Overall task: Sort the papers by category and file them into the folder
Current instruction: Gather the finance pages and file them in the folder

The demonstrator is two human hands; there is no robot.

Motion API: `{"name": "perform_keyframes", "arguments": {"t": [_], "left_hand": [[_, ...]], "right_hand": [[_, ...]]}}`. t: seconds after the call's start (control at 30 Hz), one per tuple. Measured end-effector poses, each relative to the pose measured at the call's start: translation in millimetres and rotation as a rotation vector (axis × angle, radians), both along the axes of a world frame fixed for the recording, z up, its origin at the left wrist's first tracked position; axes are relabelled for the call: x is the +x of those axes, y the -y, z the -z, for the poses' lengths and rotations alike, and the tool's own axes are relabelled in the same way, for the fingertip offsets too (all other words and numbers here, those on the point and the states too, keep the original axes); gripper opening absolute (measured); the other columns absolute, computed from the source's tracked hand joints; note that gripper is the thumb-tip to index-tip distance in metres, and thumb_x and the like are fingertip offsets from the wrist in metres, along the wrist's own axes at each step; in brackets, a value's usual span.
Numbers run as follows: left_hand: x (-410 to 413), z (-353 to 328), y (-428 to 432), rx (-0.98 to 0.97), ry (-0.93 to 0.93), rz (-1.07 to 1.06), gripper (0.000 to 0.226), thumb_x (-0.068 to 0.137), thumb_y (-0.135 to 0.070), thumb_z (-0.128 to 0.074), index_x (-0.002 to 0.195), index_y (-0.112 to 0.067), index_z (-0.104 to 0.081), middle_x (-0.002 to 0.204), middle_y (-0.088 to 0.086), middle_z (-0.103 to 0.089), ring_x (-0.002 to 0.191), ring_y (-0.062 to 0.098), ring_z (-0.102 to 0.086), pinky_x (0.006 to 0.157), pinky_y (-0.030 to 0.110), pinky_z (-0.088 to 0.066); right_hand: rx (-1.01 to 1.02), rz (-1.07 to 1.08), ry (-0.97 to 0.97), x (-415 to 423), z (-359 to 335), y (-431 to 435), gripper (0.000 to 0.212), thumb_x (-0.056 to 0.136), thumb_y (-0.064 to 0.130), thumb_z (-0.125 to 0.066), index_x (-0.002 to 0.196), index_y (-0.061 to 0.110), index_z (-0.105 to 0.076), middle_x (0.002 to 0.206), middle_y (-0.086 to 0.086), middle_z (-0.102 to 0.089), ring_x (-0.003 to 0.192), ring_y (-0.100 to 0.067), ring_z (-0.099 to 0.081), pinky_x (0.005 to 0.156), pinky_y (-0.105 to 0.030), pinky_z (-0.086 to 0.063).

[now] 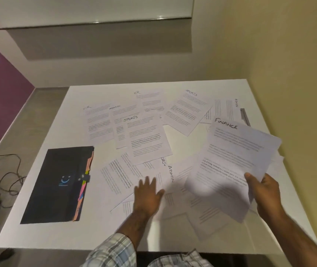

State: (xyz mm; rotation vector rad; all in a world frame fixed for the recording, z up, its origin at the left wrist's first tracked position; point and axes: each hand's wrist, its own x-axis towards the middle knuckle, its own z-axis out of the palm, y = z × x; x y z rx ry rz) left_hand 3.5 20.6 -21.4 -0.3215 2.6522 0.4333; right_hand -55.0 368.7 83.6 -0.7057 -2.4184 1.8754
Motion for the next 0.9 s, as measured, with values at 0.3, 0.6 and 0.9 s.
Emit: {"name": "perform_keyframes", "arguments": {"t": [0.3, 0.6, 0.9], "left_hand": [[53.3, 15.0, -57.9, -0.014, 0.059, 0.079, 0.089, 0.095, -0.073, -0.017, 0.160, -0.013, -0.025, 0.169, 0.011, -0.004, 0.153, 0.039, -0.011, 0.119, 0.053, -0.010], [38.1, 14.7, -21.5, -0.092, 0.075, -0.014, 0.105, 0.090, -0.076, -0.038, 0.160, -0.019, 0.016, 0.165, 0.009, 0.028, 0.154, 0.038, 0.020, 0.125, 0.057, 0.004], [20.7, 11.7, -17.0, -0.078, -0.040, -0.036, 0.101, 0.092, -0.079, -0.021, 0.160, -0.012, 0.012, 0.167, 0.014, 0.019, 0.157, 0.034, 0.010, 0.128, 0.050, -0.003]], "right_hand": [[-0.096, 0.178, 0.046, 2.0, 10.0, -8.4, 0.004, 0.095, 0.013, -0.067, 0.097, 0.011, -0.064, 0.070, 0.000, -0.055, 0.066, -0.021, -0.048, 0.061, -0.026, -0.040], [-0.112, 0.182, 0.047, 3.0, -2.8, -9.2, 0.029, 0.097, 0.014, -0.065, 0.126, 0.010, -0.067, 0.107, -0.001, -0.073, 0.092, -0.021, -0.068, 0.080, -0.032, -0.052], [-0.107, 0.231, 0.070, 11.7, -4.2, -22.6, 0.037, 0.098, 0.016, -0.065, 0.134, 0.010, -0.063, 0.125, -0.006, -0.070, 0.112, -0.028, -0.067, 0.103, -0.047, -0.051]]}}
